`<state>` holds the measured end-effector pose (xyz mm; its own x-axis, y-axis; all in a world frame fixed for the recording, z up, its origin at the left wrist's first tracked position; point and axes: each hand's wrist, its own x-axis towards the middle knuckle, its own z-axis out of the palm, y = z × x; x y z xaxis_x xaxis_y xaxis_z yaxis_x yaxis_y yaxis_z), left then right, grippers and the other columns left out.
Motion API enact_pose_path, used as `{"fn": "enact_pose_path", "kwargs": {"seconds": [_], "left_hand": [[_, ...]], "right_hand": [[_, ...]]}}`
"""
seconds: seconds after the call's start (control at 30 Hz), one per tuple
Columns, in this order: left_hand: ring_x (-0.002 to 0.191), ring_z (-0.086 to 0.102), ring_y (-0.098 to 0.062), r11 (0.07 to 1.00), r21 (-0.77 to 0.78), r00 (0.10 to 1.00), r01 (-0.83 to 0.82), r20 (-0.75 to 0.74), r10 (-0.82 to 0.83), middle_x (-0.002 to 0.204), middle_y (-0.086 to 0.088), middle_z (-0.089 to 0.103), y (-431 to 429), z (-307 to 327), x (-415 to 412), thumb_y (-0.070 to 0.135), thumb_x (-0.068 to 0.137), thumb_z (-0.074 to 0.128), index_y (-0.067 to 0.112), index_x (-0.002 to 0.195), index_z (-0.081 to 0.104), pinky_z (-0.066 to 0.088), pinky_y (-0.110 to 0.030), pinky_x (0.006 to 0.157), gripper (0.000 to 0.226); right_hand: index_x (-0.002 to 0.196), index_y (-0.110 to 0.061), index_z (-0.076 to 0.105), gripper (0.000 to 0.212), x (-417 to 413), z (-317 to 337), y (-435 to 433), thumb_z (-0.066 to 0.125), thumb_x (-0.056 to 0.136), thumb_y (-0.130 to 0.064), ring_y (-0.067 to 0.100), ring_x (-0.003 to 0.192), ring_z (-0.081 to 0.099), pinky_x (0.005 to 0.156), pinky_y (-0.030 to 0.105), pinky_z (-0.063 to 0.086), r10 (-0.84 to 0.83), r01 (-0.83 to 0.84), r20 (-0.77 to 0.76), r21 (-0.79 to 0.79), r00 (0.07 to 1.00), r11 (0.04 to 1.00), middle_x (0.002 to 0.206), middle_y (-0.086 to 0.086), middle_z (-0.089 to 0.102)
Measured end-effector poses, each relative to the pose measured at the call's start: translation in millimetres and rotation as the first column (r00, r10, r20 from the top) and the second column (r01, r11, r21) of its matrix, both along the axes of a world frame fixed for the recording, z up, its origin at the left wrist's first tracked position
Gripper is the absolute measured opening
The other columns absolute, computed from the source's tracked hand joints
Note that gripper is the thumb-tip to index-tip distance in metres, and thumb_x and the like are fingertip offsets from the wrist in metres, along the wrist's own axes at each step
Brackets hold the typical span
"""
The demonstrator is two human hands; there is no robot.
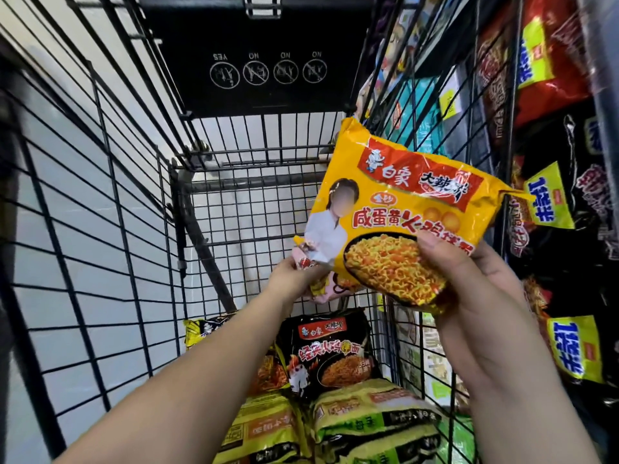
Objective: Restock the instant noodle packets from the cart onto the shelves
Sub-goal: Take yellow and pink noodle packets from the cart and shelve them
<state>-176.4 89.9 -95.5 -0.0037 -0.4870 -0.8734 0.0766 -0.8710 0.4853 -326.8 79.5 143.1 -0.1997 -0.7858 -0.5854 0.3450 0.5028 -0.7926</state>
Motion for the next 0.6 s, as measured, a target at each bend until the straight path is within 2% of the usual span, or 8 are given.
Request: {"fn": "enact_pose_path", "kwargs": {"seconds": [0.07, 0.17, 0.27, 0.4, 0.53, 0.6], "left_hand": [[0.076, 0.072, -0.02, 0.998, 0.021, 0.996, -0.058, -0.062, 0.059, 0.099, -0.009, 0.075, 2.5, -0.7, 7.5, 0.007, 0.087, 0.076, 0.007, 0.123, 0.06, 0.053, -0.022, 0.051, 0.039], [0.068, 0.071, -0.016, 0.996, 0.026, 0.987, -0.086, -0.133, 0.088, 0.097, -0.009, 0.073, 2.4, 6.1, 18.3, 0.004, 0.09, 0.072, 0.007, 0.123, 0.06, 0.052, -0.021, 0.048, 0.035], [0.067, 0.073, -0.014, 0.995, 0.056, 0.987, -0.087, -0.134, 0.094, 0.095, -0.007, 0.076, 3.6, 2.8, 28.2, 0.008, 0.089, 0.075, 0.01, 0.119, 0.062, 0.053, -0.021, 0.05, 0.032], [0.077, 0.076, -0.019, 0.992, 0.063, 0.985, -0.106, -0.131, 0.113, 0.103, -0.01, 0.078, -0.4, 2.3, 43.6, 0.015, 0.087, 0.079, 0.007, 0.126, 0.062, 0.056, -0.025, 0.057, 0.043], [0.064, 0.073, -0.009, 0.997, 0.009, 0.987, -0.082, -0.14, 0.082, 0.099, -0.01, 0.076, -10.4, 24.4, 60.8, 0.006, 0.091, 0.072, 0.006, 0.125, 0.061, 0.052, -0.02, 0.05, 0.035], [0.066, 0.073, -0.01, 0.996, -0.029, 0.988, -0.082, -0.131, 0.077, 0.097, -0.008, 0.076, -16.0, 42.1, 72.3, 0.004, 0.092, 0.07, 0.006, 0.125, 0.06, 0.054, -0.021, 0.052, 0.035]], "right_hand": [[0.102, -0.017, 0.071, 0.029, -1.2, -0.7, -2.2, 0.068, 0.074, -0.013, 0.016, 0.088, 0.077, 0.066, 0.027, 0.06, -0.005, 0.005, 0.006, 0.0, 1.0, 1.0, 0.099, 0.003, 0.08], [0.101, -0.017, 0.071, 0.028, -0.4, -4.2, -4.9, 0.069, 0.074, -0.013, 0.016, 0.088, 0.077, 0.067, 0.027, 0.06, -0.011, 0.011, 0.0, 0.001, 1.0, 1.0, 0.098, 0.003, 0.08], [0.102, -0.018, 0.07, 0.029, 0.4, -7.0, -6.5, 0.07, 0.073, -0.013, 0.016, 0.088, 0.077, 0.068, 0.028, 0.061, -0.014, 0.014, -0.007, 0.007, 1.0, 1.0, 0.098, 0.003, 0.08], [0.103, -0.017, 0.07, 0.029, 1.1, -7.1, -7.8, 0.07, 0.074, -0.014, 0.015, 0.085, 0.077, 0.067, 0.029, 0.062, 0.009, -0.009, 0.0, 0.018, 1.0, 1.0, 0.095, 0.002, 0.08], [0.103, -0.016, 0.07, 0.029, 2.4, -1.7, -10.7, 0.07, 0.074, -0.016, 0.015, 0.082, 0.077, 0.064, 0.028, 0.061, 0.036, -0.036, 0.014, 0.031, 0.999, 0.999, 0.095, 0.003, 0.08], [0.104, -0.016, 0.07, 0.03, 3.9, 3.9, -12.6, 0.071, 0.073, -0.017, 0.015, 0.08, 0.077, 0.061, 0.028, 0.061, 0.051, -0.052, 0.022, 0.034, 0.998, 0.998, 0.094, 0.003, 0.08]]}}
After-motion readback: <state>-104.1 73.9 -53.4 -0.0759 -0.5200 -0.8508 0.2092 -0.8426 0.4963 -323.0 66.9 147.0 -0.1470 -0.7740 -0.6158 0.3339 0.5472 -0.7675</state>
